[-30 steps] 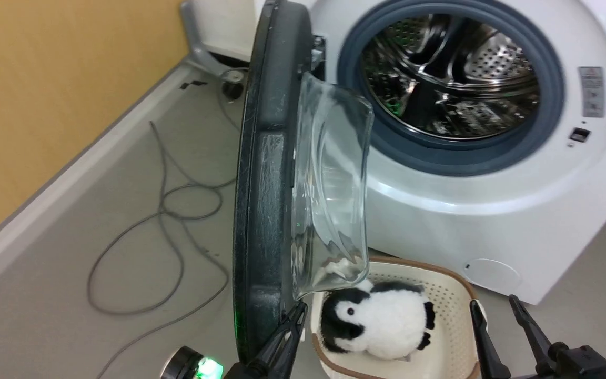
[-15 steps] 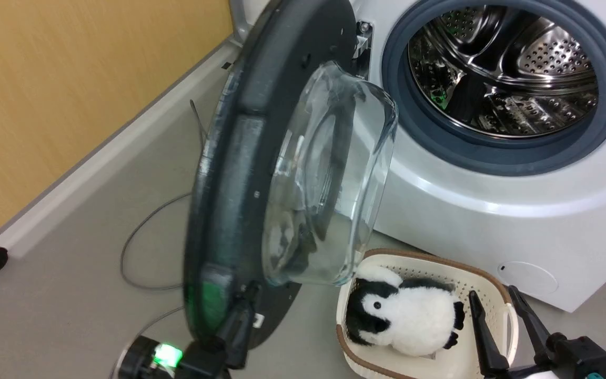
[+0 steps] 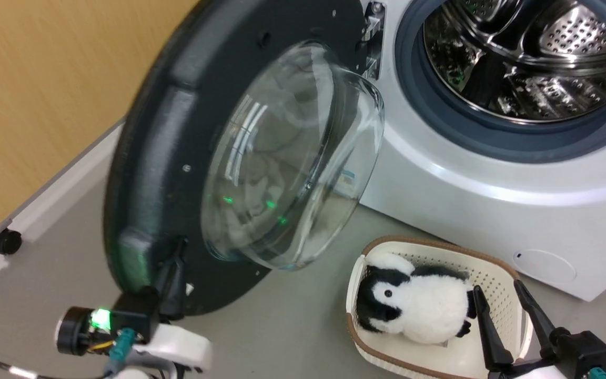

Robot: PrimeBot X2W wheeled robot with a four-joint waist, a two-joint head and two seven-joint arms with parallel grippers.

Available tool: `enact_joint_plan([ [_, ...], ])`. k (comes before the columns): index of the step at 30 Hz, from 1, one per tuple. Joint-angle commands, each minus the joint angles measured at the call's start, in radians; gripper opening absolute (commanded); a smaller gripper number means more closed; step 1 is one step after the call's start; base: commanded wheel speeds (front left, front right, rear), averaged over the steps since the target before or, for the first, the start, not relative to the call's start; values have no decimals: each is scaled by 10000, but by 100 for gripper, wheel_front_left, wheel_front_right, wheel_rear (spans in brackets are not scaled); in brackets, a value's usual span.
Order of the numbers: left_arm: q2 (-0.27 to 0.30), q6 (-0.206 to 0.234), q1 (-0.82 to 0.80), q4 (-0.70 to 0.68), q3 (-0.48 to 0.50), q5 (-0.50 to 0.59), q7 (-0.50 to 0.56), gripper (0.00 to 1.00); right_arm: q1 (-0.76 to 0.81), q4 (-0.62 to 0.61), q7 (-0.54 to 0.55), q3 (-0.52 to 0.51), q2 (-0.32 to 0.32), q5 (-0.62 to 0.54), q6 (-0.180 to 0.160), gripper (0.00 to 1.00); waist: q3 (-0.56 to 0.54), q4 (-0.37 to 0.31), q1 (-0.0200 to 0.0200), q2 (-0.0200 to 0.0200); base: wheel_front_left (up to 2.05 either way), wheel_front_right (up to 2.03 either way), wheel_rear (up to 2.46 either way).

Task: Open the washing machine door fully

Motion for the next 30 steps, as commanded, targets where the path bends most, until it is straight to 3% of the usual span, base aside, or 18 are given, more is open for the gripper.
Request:
enact_joint_plan([
  [1, 14, 63, -283, 133, 181, -80, -42, 0, -123, -43, -44, -78, 28, -83, 8, 100, 152, 18, 0, 0, 0, 0, 0],
  [15, -314, -1, -1671, 1147, 2194, -577, -42, 0, -701, -136, -44, -120, 28, -724, 8, 100, 1297, -452, 0, 0, 0, 0, 0],
  [27, -332, -51, -2414, 2194, 4323, -733, -42, 0, -1124, -133, -44, -99, -73, -924, 8, 100, 2015, -925, 0, 0, 0, 0, 0],
  [30, -204, -254, -2691, 2544, 4782, -742, -42, 0, -1217, -152, -44, -85, -149, -930, 8, 100, 2193, -1021, 0, 0, 0, 0, 0],
])
